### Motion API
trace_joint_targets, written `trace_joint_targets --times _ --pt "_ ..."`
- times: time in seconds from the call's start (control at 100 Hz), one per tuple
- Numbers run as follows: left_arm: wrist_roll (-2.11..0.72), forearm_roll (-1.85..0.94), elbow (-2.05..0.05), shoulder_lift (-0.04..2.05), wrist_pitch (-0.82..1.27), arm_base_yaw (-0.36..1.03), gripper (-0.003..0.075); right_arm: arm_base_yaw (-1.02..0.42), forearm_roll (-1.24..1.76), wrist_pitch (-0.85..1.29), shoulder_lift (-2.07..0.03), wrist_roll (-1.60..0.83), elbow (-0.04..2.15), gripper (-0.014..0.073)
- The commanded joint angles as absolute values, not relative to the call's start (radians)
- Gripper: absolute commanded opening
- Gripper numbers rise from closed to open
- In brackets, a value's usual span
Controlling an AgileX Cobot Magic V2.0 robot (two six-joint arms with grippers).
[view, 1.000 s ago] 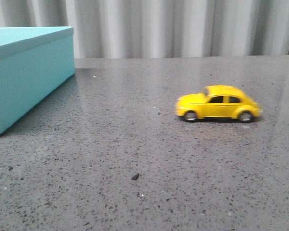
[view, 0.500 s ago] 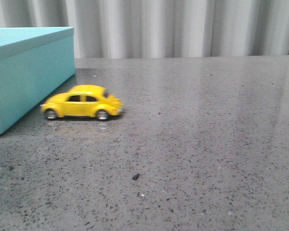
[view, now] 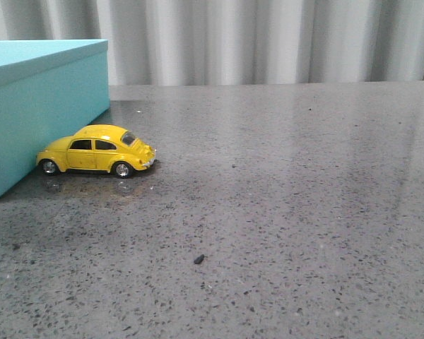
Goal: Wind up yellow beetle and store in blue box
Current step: 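Lower the left gripper over the Beetle beside the blue box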
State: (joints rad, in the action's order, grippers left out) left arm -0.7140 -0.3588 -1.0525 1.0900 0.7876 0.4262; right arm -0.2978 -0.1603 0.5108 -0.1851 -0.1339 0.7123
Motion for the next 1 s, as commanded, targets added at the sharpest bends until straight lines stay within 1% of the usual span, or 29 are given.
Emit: trace_joint_targets --times 0.0,0.08,0.13,0.15,0.2,0.25,0.27,0.32,0.44,0.59,0.71,0.81,0.99 --pt "-0.745 -0.3 -1.16 1.163 0.797 0.475 0.0006 -0.3 -0.176 0.43 -0.186 -0.145 0.717 -0.0041" --pt "-0.745 -0.192 -1.232 1.245 0.861 0.522 0.0089 -0.3 -0.176 0.441 -0.186 -0.145 0.717 -0.0041" --pt "-0.745 -0.121 -1.273 1.298 0.893 0.564 0.0184 -0.3 -0.176 0.441 -0.186 -0.145 0.717 -0.0041" --pt "-0.745 -0.091 -1.289 1.311 0.904 0.575 0.0211 -0.3 -0.176 0.441 -0.186 -0.145 0.717 -0.0041" --pt "-0.745 -0.024 -1.322 1.355 0.921 0.622 0.0318 -0.3 -0.176 0.443 -0.186 -0.145 0.717 -0.0041" --pt "-0.745 0.043 -1.353 1.388 0.923 0.662 0.0399 -0.3 -0.176 0.443 -0.186 -0.145 0.717 -0.0041" --pt "-0.745 0.07 -1.36 1.401 0.923 0.679 0.0426 -0.3 -0.176 0.445 -0.186 -0.145 0.717 -0.0041" --pt "-0.745 0.132 -1.384 1.43 0.923 0.716 0.0465 -0.3 -0.176 0.447 -0.186 -0.145 0.717 -0.0041" --pt "-0.745 0.251 -1.415 1.493 0.963 0.781 0.0459 -0.3 -0.176 0.455 -0.186 -0.145 0.717 -0.0041" --pt "-0.745 0.219 -1.42 1.531 0.996 0.789 0.0415 -0.3 -0.174 0.459 -0.186 -0.145 0.708 -0.0041" --pt "-0.745 0.211 -1.42 1.535 1.008 0.762 0.0403 -0.3 -0.173 0.463 -0.186 -0.145 0.699 -0.0041" --pt "-0.745 0.205 -1.42 1.535 1.018 0.711 0.0403 -0.3 -0.169 0.458 -0.186 -0.145 0.687 -0.0041" --pt "-0.745 0.228 -1.42 1.535 0.899 0.646 0.0405 -0.3 -0.159 0.448 -0.186 -0.145 0.665 -0.0041"
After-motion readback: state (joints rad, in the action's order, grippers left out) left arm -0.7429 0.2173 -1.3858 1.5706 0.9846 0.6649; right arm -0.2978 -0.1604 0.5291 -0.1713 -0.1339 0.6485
